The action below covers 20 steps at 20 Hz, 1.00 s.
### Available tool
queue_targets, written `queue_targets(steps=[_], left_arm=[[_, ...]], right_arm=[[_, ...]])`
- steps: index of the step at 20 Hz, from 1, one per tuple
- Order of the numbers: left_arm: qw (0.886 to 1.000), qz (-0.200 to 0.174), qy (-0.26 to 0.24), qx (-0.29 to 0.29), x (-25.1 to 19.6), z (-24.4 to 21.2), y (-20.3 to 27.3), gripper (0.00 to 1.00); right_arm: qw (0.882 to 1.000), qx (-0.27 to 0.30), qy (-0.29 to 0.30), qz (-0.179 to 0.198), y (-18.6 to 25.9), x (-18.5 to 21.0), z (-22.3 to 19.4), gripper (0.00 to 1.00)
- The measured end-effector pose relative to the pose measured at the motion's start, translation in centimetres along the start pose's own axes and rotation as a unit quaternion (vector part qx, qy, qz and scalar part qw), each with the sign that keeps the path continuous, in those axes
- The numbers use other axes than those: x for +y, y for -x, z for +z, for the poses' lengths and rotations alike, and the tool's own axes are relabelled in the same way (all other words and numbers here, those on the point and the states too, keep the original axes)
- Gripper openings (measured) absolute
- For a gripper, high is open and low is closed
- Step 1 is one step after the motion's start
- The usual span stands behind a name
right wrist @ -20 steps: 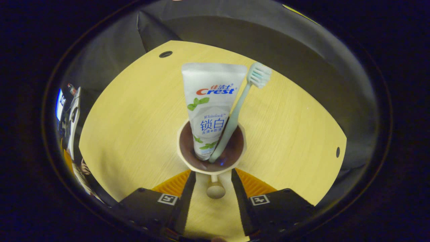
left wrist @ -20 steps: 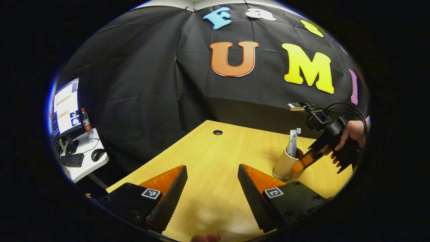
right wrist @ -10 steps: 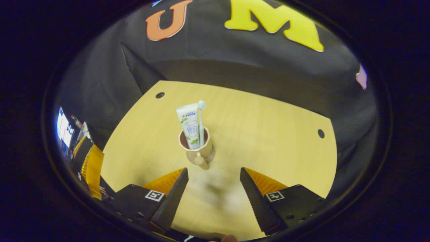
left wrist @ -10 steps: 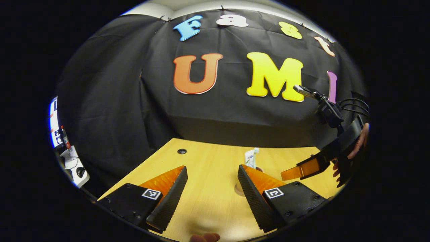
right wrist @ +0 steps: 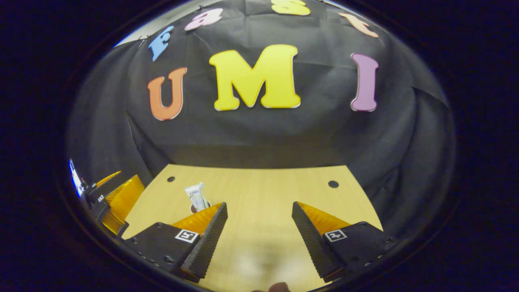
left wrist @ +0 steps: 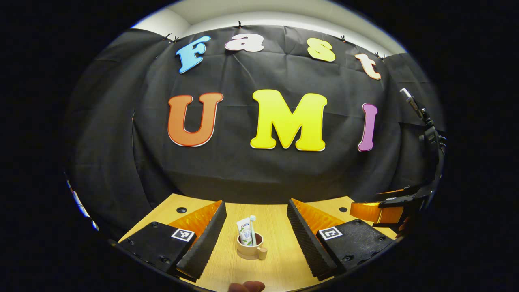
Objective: Put the toothbrush and toothpaste on the desktop into the cup, then pick up the cup and place it on the coaster on the desktop.
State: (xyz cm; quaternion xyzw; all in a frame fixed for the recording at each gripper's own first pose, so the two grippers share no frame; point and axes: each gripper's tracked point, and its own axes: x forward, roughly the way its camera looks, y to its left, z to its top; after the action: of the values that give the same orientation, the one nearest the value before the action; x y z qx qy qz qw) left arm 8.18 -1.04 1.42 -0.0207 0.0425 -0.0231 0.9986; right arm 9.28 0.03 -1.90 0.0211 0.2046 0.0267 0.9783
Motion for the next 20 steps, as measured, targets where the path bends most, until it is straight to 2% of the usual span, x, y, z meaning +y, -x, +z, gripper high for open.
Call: queue_targets(steps=[1, 3, 4, 7, 10, 13, 14, 19, 20], left_arm=[[1.0, 0.003, 0.002, -0.008, -0.2, 1.0, 0.0, 0.95], [1.0, 0.007, 0.004, -0.021, -0.9, 2.2, 0.2, 0.95], [1.0, 0.009, 0.001, -0.025, -1.1, 2.6, 0.4, 0.95], [0.999, 0.018, -0.001, -0.028, -0.9, 2.4, 1.4, 0.95], [0.999, 0.024, 0.004, -0.026, -0.7, 2.2, 1.7, 0.95], [0.999, 0.03, -0.003, -0.03, -0.3, 2.4, 1.9, 0.95], [0.999, 0.032, -0.006, -0.031, -0.1, 2.5, 2.1, 0.95], [0.999, 0.035, -0.007, -0.03, 0.0, 2.4, 2.4, 0.95], [0.999, 0.035, -0.007, -0.029, -0.1, 2.2, 2.5, 0.95]], right_arm=[[1.0, -0.03, 0.003, -0.008, 0.9, -0.6, 1.0, 0.96], [0.997, -0.08, 0.015, -0.016, 2.4, -1.0, 2.6, 0.94], [0.995, -0.1, 0.022, -0.016, 3.0, -1.0, 3.3, 0.96], [0.99, -0.139, 0.033, -0.015, 4.4, -0.9, 4.3, 0.96], [0.989, -0.147, 0.032, -0.01, 4.8, -0.6, 4.2, 0.94], [0.989, -0.144, 0.038, -0.003, 4.9, 0.1, 3.8, 0.96], [0.989, -0.145, 0.038, -0.002, 4.9, 0.3, 3.9, 0.94], [0.989, -0.144, 0.042, 0.001, 5.1, 0.8, 3.7, 0.99], [0.988, -0.145, 0.044, 0.001, 5.3, 0.8, 3.7, 0.94]])
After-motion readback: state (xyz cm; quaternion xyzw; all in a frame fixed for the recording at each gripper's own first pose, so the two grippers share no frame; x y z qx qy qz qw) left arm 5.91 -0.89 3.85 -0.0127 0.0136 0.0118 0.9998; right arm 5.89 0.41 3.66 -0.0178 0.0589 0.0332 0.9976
